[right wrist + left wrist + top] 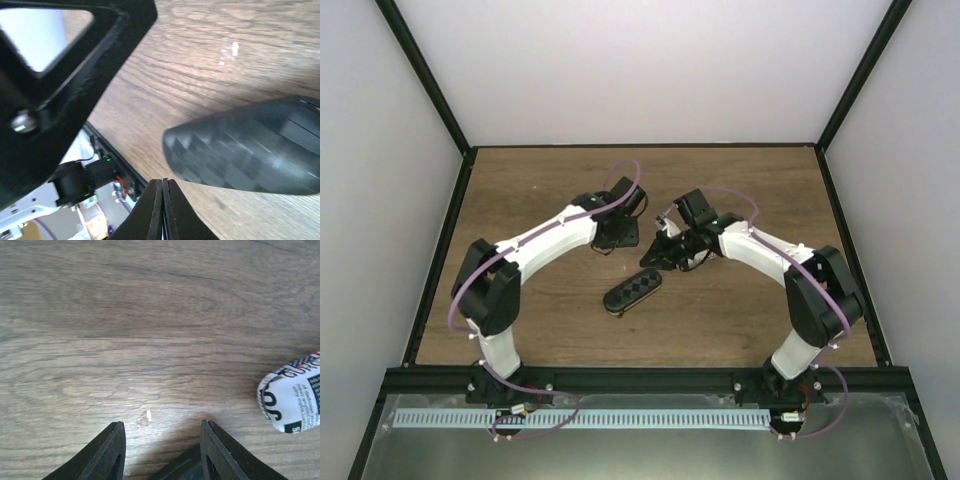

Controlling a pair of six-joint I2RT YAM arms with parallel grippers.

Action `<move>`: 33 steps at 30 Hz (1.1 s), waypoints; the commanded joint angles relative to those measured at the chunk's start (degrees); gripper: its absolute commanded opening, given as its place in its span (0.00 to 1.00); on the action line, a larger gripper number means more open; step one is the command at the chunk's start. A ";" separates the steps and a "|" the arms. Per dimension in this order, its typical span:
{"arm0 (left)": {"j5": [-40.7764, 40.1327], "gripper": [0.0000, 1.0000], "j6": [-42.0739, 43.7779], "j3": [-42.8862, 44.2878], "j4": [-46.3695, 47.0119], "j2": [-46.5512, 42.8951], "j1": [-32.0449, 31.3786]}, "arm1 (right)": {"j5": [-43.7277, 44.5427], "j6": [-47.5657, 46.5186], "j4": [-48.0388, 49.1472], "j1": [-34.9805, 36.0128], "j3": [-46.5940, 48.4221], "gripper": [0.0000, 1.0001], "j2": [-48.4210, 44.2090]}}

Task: Organize the sunglasses
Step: Close the sunglasses case at the center of the board, then adjust the sunglasses case at the center of the board.

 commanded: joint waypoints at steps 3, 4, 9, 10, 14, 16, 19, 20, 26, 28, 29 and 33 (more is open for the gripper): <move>-0.95 0.44 -3.37 -5.42 1.56 -5.26 2.85 | -7.16 -6.77 0.90 0.62 2.15 0.01 0.08; -1.06 0.44 -3.47 -5.96 1.72 -5.64 3.05 | -8.00 -8.79 0.29 0.67 1.85 0.01 -0.21; 0.47 0.63 -2.22 -7.01 4.13 -5.56 3.57 | -3.02 -17.88 -8.31 2.56 0.72 0.10 -1.64; 1.42 0.68 -1.91 -7.30 4.90 -5.46 3.54 | -2.01 -18.34 -8.48 2.70 -0.50 0.10 -2.37; 8.55 0.71 -1.53 -9.03 9.52 -2.18 4.85 | 2.20 -18.71 -7.69 3.64 -4.35 0.01 -5.15; 10.44 0.66 -0.44 -7.59 10.46 1.39 5.02 | 2.93 -17.45 -5.14 3.78 -6.88 0.01 -6.28; 12.92 0.61 0.63 -2.74 9.12 8.08 5.02 | 1.69 -14.04 -0.89 3.71 -10.09 0.01 -5.05; 14.19 0.59 0.47 -1.48 8.18 10.05 5.01 | 0.94 -13.16 0.24 3.71 -10.50 0.01 -4.31; 20.01 0.51 1.35 -1.54 6.30 14.61 3.29 | -1.47 -4.84 7.25 3.61 -11.51 0.01 -0.76; 20.68 0.50 1.41 -3.19 6.29 13.94 2.42 | -2.23 -3.70 8.49 3.68 -11.34 0.01 1.17; 21.13 0.50 1.26 -4.20 6.47 13.64 2.13 | -2.34 -3.45 8.88 3.62 -11.09 0.01 2.25; 22.53 0.51 0.00 -7.87 7.56 11.90 1.04 | -1.18 -2.63 10.62 3.57 -10.17 0.01 2.54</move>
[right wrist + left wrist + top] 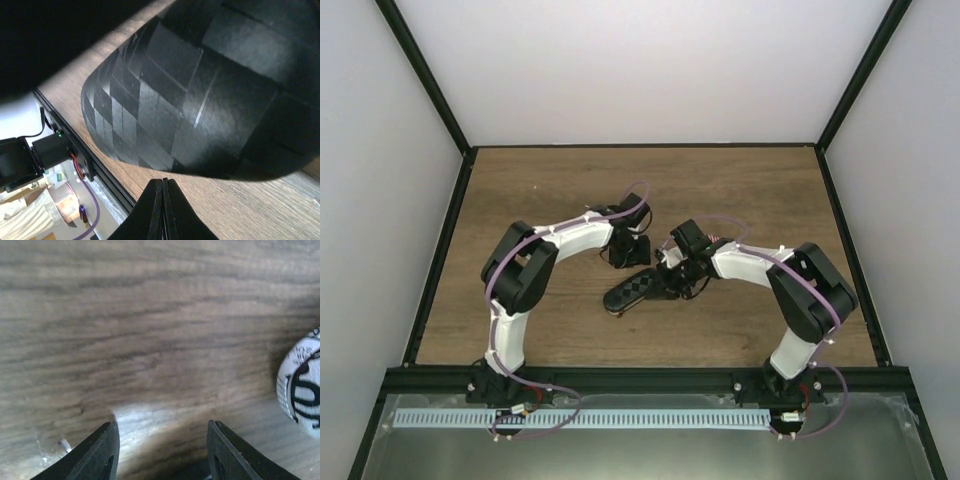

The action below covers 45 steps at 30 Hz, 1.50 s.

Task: Organize the sunglasses
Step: Adjust the sunglasses case at the center of the board.

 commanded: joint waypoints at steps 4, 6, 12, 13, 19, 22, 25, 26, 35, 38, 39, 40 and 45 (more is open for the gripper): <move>1.78 0.54 -1.56 -6.15 -0.93 -2.56 -1.83 | 1.40 1.94 1.72 0.04 3.26 0.01 -1.84; 0.22 0.56 -1.58 -6.09 -0.85 -3.56 -1.35 | 3.15 2.80 1.50 -0.17 2.54 0.04 -4.57; -2.86 0.65 -0.42 -5.76 0.36 -6.67 4.57 | 1.85 7.90 3.41 -0.28 -2.08 0.40 -8.26; -3.02 0.68 0.25 -5.28 0.62 -7.25 5.44 | 1.88 8.59 3.80 -0.18 -2.68 0.44 -9.02; -4.75 0.75 3.10 -1.25 -2.53 -6.90 7.88 | 0.32 7.60 1.45 2.48 -3.24 0.53 -8.23; -4.26 0.70 3.52 -4.57 -2.13 -7.14 7.62 | 0.32 8.40 4.09 2.81 -5.16 0.68 -7.86; -6.68 0.69 4.61 -7.76 -1.90 -7.78 6.13 | 0.88 9.25 10.16 2.40 -6.67 0.84 -7.46; -6.81 0.69 4.80 -8.65 -1.87 -7.68 5.68 | 0.58 9.98 12.93 2.08 -7.30 0.85 -7.03; -1.97 0.65 2.75 -16.01 0.47 -8.95 1.53 | -0.93 10.41 22.21 -0.04 -3.46 0.87 -1.16; -1.92 0.65 2.52 -15.68 -0.43 -8.93 -0.21 | -1.47 10.11 21.75 -0.99 -1.35 0.87 0.46; -1.81 0.65 2.43 -15.71 -0.58 -8.94 -0.55 | -1.45 10.02 21.59 -1.06 -0.96 0.87 0.22; -1.69 0.65 2.29 -15.63 -0.76 -9.05 -0.70 | -1.27 9.92 21.44 -1.11 -0.77 0.87 -0.32; -1.46 0.65 1.85 -14.97 -0.63 -9.28 -0.73 | -2.37 10.12 21.62 -1.11 -3.10 0.85 -3.69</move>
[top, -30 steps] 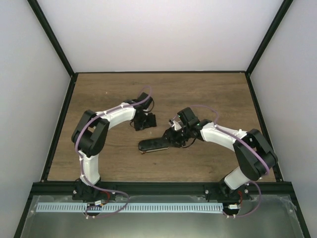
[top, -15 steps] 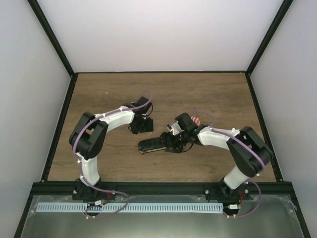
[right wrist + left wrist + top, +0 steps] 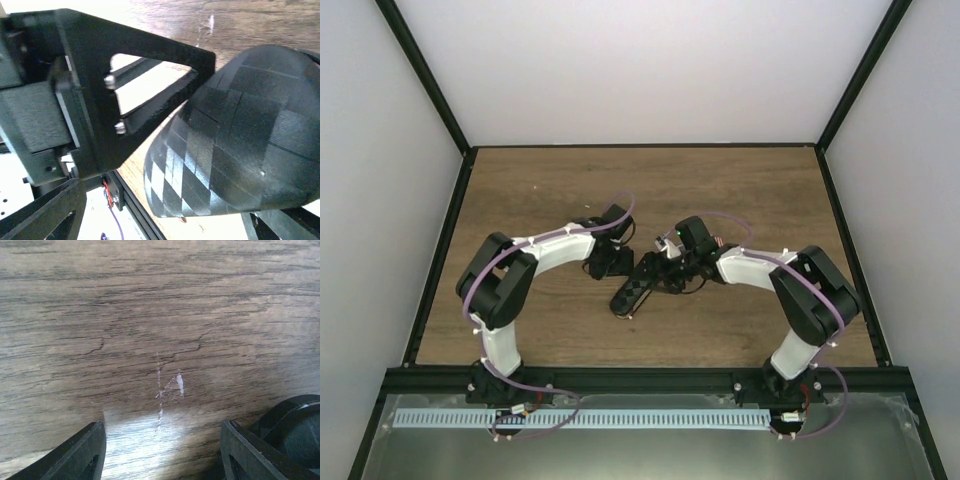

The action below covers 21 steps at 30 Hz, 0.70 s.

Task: Organize the sunglasses
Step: Adjust the sunglasses case at the center of the board.

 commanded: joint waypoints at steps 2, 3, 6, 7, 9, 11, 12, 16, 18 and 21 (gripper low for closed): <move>4.69 0.65 -1.07 -0.38 -2.36 1.56 -1.57 | -3.32 0.71 5.02 0.08 -1.10 0.83 -4.72; 5.00 0.65 -1.18 0.03 -2.32 1.67 -1.57 | -3.76 1.35 5.91 0.11 -1.91 0.83 -5.57; 5.84 0.64 -1.91 0.95 -1.73 1.84 -1.74 | -5.38 2.46 8.08 0.15 -3.49 0.83 -6.38; 6.30 0.63 -2.18 1.19 -1.39 1.92 -1.91 | -5.89 2.49 8.49 0.21 -3.68 0.83 -6.06; 7.34 0.62 -2.78 1.60 -0.84 2.05 -2.43 | -6.33 2.70 9.44 0.29 -4.27 0.83 -5.26; 8.30 0.62 -3.08 2.42 -0.65 2.48 -3.24 | -6.74 2.92 10.30 0.26 -4.34 0.83 -4.25; 8.63 0.62 -3.11 2.92 -0.70 2.78 -3.77 | -6.71 3.10 10.29 0.29 -4.13 0.83 -3.99; 9.02 0.61 -3.76 4.27 -0.84 3.31 -5.89 | -5.42 3.33 9.58 0.29 -2.42 0.82 -3.63; 9.81 0.61 -4.26 4.47 -0.23 3.34 -6.67 | -4.81 3.57 7.96 0.37 -1.08 0.82 -1.70; 12.20 0.57 -5.70 4.14 0.88 3.63 -7.22 | -2.10 3.57 0.86 0.41 2.64 0.78 1.25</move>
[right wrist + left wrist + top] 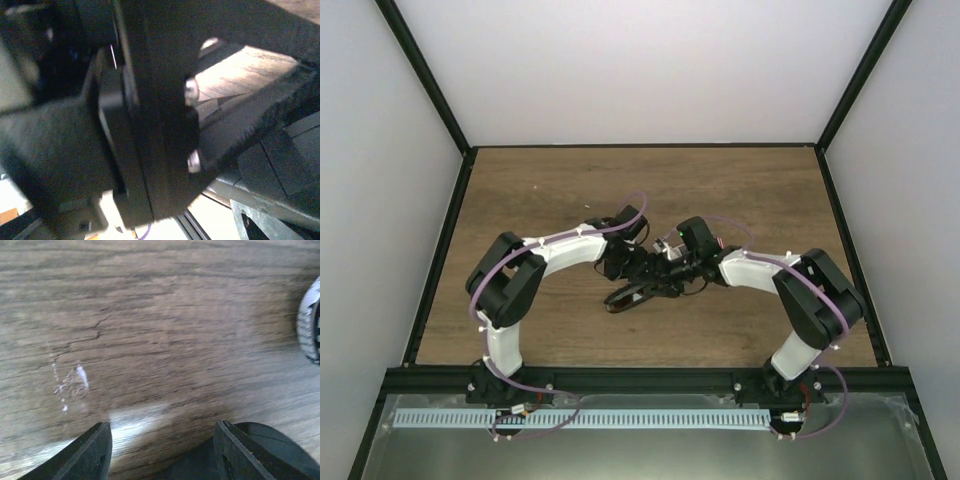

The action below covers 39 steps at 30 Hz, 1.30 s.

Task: Organize the sunglasses
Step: Adjust the sunglasses case at the center of the board.

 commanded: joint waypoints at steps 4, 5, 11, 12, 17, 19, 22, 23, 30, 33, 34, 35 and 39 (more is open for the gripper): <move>8.02 0.55 -2.04 0.37 0.28 1.25 -3.21 | 11.22 -1.95 -15.32 0.69 10.54 0.79 5.09; 7.68 0.55 -1.90 0.37 0.11 1.20 -3.19 | 13.02 -2.35 -16.92 1.00 11.12 0.81 4.79; 4.73 0.56 -1.40 0.86 -0.96 0.81 -2.36 | 15.24 -2.45 -20.12 3.25 9.29 0.86 5.52; 3.82 0.56 -1.33 0.83 -1.07 0.31 -2.02 | 14.32 -2.13 -19.09 3.43 8.46 0.87 5.50; -2.30 0.56 -0.83 0.89 -2.21 -3.92 0.93 | 16.33 -2.83 -18.60 3.69 8.99 0.86 0.81; -1.51 0.56 -0.81 0.48 -1.61 -4.81 2.14 | 17.41 -3.92 -20.34 3.64 11.25 0.86 -0.92; 3.66 0.56 0.09 0.26 -0.41 -3.30 2.33 | 18.64 -5.22 -22.69 3.65 14.98 0.87 -2.03; 5.44 0.56 -0.19 -0.36 0.61 -2.57 2.18 | 19.03 -5.81 -23.50 3.64 16.25 0.87 -2.04; 9.28 0.56 -6.99 -2.23 5.44 0.03 1.32 | 21.08 -8.18 -29.92 3.60 21.68 0.87 -0.45; 9.61 0.56 -8.79 -1.77 6.18 0.35 0.96 | 20.71 -7.15 -31.21 3.58 21.20 0.87 -1.26; 9.60 0.56 -8.92 -1.37 5.96 0.63 0.76 | 20.60 -6.86 -31.49 3.42 20.89 0.87 -1.76; 9.46 0.56 -8.76 -0.89 5.42 0.93 0.62 | 20.53 -6.60 -31.84 3.29 20.47 0.87 -2.23; 8.83 0.55 -8.59 -0.68 4.76 0.97 0.62 | 16.51 -8.37 -32.39 2.84 19.71 0.83 -4.32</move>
